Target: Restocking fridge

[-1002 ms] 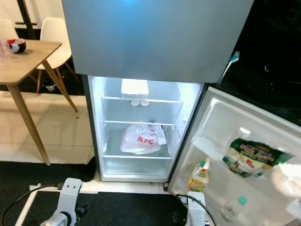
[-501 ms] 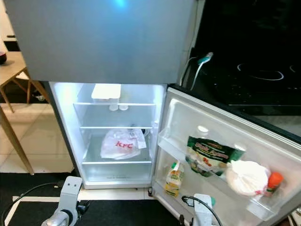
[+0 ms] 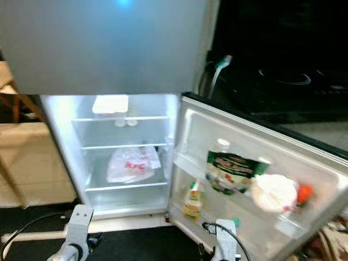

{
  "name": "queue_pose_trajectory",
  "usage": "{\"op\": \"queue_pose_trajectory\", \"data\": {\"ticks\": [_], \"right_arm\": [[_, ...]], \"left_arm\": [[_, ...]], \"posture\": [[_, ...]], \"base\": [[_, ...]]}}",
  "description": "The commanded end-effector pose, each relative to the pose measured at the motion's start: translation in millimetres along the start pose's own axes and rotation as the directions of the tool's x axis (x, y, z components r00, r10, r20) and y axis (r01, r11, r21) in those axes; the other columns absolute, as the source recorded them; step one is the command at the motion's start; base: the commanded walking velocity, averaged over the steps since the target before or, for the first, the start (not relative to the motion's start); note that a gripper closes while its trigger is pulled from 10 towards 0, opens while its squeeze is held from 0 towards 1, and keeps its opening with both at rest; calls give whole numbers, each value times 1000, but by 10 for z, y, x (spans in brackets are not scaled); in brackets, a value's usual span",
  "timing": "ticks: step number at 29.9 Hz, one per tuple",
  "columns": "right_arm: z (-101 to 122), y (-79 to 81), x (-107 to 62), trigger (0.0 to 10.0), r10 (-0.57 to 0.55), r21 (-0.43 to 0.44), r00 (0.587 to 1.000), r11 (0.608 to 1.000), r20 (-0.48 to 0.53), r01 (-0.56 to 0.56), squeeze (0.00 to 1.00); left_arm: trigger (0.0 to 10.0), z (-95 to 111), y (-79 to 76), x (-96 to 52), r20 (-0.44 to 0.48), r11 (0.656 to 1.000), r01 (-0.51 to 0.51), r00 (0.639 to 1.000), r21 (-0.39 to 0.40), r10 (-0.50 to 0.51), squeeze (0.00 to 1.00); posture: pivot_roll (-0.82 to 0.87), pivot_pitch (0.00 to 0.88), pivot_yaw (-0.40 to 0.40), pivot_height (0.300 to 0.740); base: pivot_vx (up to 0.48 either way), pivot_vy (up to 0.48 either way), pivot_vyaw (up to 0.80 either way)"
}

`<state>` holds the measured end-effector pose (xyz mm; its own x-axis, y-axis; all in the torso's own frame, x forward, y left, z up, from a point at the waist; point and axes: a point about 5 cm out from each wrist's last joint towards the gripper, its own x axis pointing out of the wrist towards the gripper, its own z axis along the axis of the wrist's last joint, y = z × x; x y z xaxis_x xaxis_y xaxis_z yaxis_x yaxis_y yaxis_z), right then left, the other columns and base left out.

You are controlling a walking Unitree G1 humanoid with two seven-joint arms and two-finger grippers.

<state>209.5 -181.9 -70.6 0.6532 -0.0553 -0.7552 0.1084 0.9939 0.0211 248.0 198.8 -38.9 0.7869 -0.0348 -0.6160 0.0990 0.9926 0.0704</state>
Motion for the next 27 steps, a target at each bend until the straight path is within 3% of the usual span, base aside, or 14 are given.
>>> {"op": "queue_pose_trajectory", "data": {"ticks": [1, 9, 18, 20, 23, 25, 27], "right_arm": [[-8, -19, -2, 10000, -10, 17, 1000, 1000, -5, 11, 0], [-28, -187, -23, 10000, -25, 17, 1000, 1000, -8, 25, 0], [-16, -292, -35, 10000, -40, 7, 999, 999, -2, 40, 0], [-26, -274, -35, 10000, -38, 7, 999, 999, -3, 38, 0], [-79, -65, -24, 10000, -17, 3, 1000, 1000, -7, 17, 0], [-79, -65, -24, 10000, -17, 3, 1000, 1000, -7, 17, 0], [-89, 86, -17, 10000, -3, -4, 1000, 1000, -8, 3, 0]], "left_arm": [[10000, 16, -31, 6, 11, 1000, 11, 1000, 5, -11, 0], [10000, 24, -23, 4, 19, 1000, 20, 1000, 2, -20, 0], [10000, 24, -46, 9, 14, 999, 37, 999, 3, -37, 0], [10000, 25, -53, 10, 13, 999, 42, 999, 7, -42, 0], [10000, 15, -92, 14, 5, 998, 58, 998, 20, -58, 0], [10000, 15, -92, 14, 5, 998, 58, 998, 20, -58, 0], [10000, -2, -93, 11, 2, 999, 44, 999, -3, -44, 0]], "posture": [[9, 0, -30, 738], [9, 0, -29, 738], [8, 0, -29, 738], [8, 0, -29, 738], [8, 0, -29, 738], [8, 0, -29, 738], [6, 0, -31, 738]], "base": [[0, 0, -800], [0, 0, -800], [0, 0, -44], [0, 0, 0], [0, -480, 0], [0, -480, 0], [0, -240, 0]]}}
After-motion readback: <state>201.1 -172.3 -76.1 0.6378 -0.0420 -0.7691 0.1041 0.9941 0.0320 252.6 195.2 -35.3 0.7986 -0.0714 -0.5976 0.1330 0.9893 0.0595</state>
